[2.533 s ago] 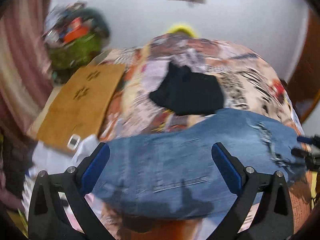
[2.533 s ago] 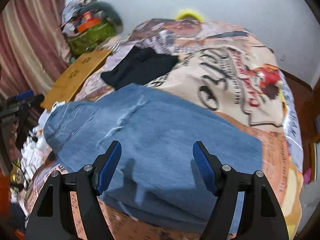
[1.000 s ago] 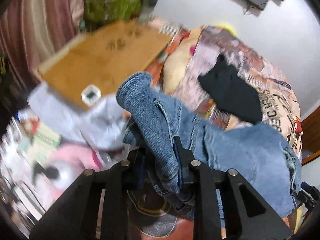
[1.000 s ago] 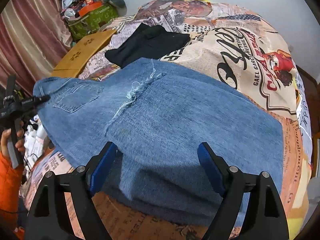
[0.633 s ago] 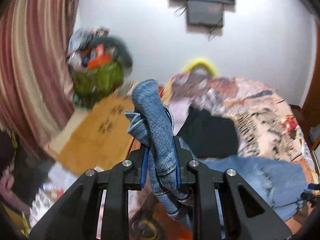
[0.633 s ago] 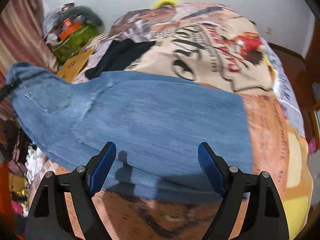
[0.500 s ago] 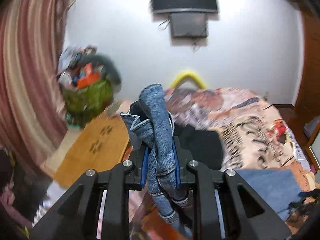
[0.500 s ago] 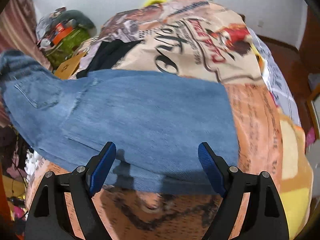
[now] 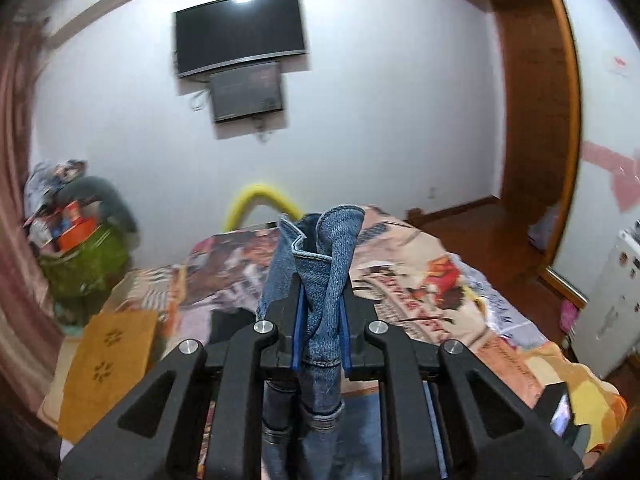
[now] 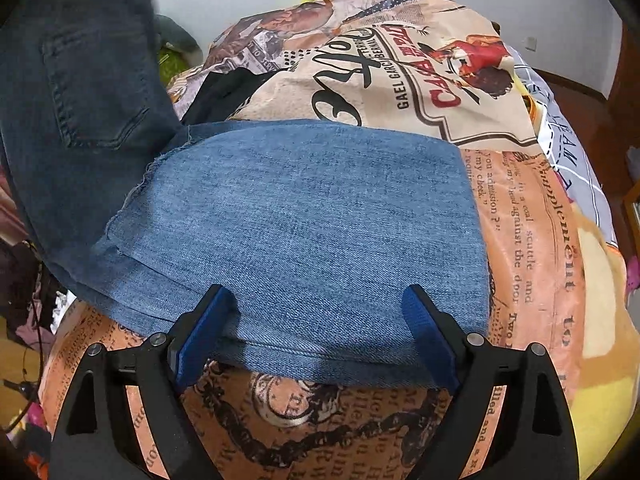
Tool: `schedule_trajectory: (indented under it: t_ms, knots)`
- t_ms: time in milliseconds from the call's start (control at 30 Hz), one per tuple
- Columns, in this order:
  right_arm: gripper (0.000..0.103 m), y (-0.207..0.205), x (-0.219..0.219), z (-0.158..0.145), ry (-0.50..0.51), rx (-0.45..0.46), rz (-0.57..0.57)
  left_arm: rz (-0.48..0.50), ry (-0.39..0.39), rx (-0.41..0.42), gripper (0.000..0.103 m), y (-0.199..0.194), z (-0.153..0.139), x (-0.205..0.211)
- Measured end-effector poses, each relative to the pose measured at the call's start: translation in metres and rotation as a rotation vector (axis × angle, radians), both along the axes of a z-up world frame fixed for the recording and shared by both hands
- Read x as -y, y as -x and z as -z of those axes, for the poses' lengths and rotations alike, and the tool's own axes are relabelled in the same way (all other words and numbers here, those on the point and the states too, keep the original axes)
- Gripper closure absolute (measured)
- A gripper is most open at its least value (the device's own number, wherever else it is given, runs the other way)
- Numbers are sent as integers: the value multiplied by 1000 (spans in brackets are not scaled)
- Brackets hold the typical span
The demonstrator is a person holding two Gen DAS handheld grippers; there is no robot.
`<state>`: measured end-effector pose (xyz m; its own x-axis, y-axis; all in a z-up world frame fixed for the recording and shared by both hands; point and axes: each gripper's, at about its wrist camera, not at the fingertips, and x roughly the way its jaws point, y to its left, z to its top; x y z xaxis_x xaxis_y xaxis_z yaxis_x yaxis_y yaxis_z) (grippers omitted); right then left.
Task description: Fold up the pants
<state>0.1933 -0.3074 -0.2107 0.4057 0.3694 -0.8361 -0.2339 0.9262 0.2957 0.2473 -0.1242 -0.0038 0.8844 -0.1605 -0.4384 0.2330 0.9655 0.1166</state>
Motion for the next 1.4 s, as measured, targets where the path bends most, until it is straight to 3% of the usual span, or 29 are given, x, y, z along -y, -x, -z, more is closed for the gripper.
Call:
schedule_trajectory:
  t_ms: [300,567,667,700,733,767,800,933,1067,1333,1400]
  knots:
    - [17,10,21,-14,-71,0,30,193,-59,-118,89,-5,41,81]
    - [17,34,49,-18,-65,-15,73,381,-70,-382,87,-4,100,128]
    - [17,38,53,-17,-71,-24,81,443,-70,-482,75,-2,110,138]
    - [17,39,54,-16,-72,-26,81,456,-72,-485,60,0,111,140]
    - [17,39,54,-15,-72,-28,81,455,-81,-465,51,3,109,141]
    - [17,39,53,-14,-71,-31,80,436,-94,-424,31,6,105,139]
    - [18,40,53,-13,-71,-34,80,415,-96,-385,17,7,100,135]
    - [18,39,49,-8,-75,-53,77,389,-58,-351,12,-4,87,113]
    - [17,38,43,-6,-71,-64,61,288,-78,-341,5,-35,91,80]
    - [18,36,29,0,-48,-97,28,45,-188,-460,5,-121,156,5]
    - [17,33,27,2,-43,-107,24,25,-190,-502,5,-135,175,-11]
